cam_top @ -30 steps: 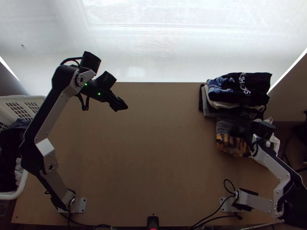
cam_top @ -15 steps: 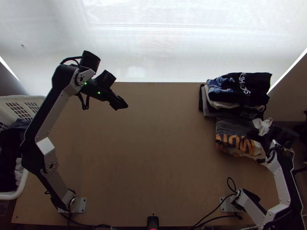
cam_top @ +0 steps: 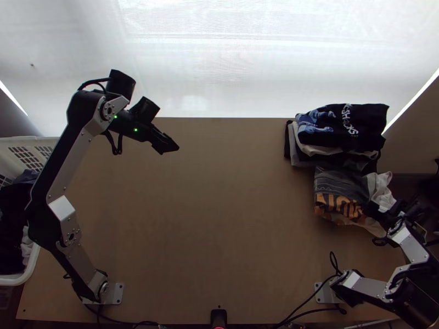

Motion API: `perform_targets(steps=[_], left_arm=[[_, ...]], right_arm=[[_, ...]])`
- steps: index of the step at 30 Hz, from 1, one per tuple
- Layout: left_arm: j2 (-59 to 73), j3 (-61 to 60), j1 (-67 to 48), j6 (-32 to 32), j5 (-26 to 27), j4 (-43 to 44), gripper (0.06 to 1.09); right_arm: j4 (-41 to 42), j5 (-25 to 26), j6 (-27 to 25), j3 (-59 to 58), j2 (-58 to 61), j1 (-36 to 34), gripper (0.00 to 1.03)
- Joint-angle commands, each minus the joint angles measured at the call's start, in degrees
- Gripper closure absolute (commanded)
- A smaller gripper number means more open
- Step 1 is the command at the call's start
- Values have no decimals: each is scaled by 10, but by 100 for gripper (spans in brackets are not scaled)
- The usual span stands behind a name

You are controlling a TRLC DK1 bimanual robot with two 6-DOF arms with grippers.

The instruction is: Fold the t-shirt

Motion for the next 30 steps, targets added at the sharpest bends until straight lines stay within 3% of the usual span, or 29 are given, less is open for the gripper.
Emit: perform_targets(steps=[1, 3, 7, 12, 16, 30], left_arm=[[0, 1, 3, 3, 4, 0, 10], [0, 1, 1, 3, 4, 0, 10], [2, 1, -2, 3, 4, 0, 10], [7, 14, -11, 3, 4, 0, 10], [19, 34, -16, 2, 3, 0, 10], [29, 53, -23, -4, 3, -3, 10]], right_arm=[[4, 7, -4, -2, 19, -24, 7], [-13, 6, 5, 7, -30, -14, 7], [-122, 6, 37, 69, -154, 47, 7], [-198, 4, 68, 137, -270, 173, 7], [-207, -1, 70, 106, -304, 281, 7], [-294, -9, 92, 24, -175, 297, 7]])
